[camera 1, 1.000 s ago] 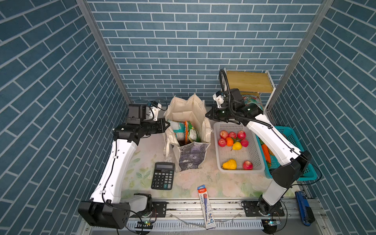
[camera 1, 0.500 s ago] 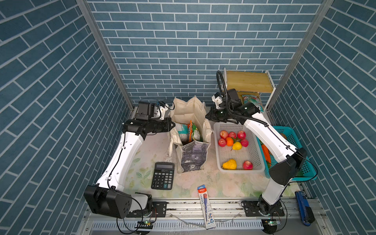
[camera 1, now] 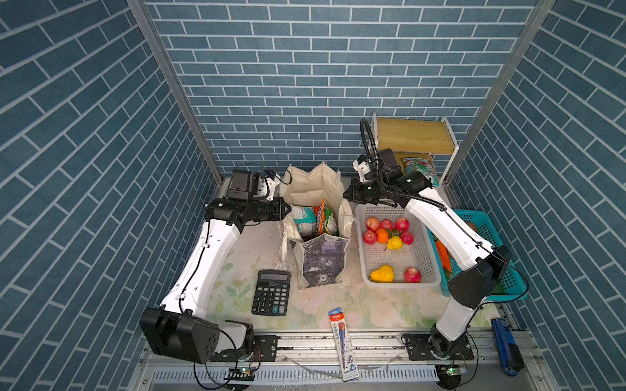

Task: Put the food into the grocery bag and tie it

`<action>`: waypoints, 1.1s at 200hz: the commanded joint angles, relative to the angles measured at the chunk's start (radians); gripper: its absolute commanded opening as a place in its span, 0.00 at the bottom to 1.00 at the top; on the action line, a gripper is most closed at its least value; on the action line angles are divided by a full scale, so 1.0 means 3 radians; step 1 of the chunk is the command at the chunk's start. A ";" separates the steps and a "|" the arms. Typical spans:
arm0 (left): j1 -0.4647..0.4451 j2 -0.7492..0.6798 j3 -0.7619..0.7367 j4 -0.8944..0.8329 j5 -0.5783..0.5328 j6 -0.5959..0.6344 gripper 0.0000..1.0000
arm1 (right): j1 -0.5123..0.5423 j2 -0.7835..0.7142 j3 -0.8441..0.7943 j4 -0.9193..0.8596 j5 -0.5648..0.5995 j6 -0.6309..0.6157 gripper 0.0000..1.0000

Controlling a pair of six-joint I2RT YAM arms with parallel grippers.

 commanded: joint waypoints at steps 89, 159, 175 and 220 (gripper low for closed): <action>-0.0014 -0.0291 0.0103 -0.0299 -0.0427 0.0029 0.67 | 0.0008 -0.0276 -0.0179 0.0208 0.0122 -0.0072 0.00; -0.0014 -0.0600 0.0089 -0.0411 -0.0742 -0.0059 0.76 | 0.0008 -0.0329 -0.0242 0.0251 0.0147 -0.0095 0.00; -0.0009 -0.0724 0.0069 -0.0434 -0.0852 -0.0120 0.74 | 0.0005 -0.0334 -0.0252 0.0252 0.0149 -0.0107 0.00; 0.0126 -0.1111 0.0068 -0.0518 -0.1002 -0.0382 0.71 | -0.0012 -0.0359 -0.0300 0.0265 0.0159 -0.0149 0.00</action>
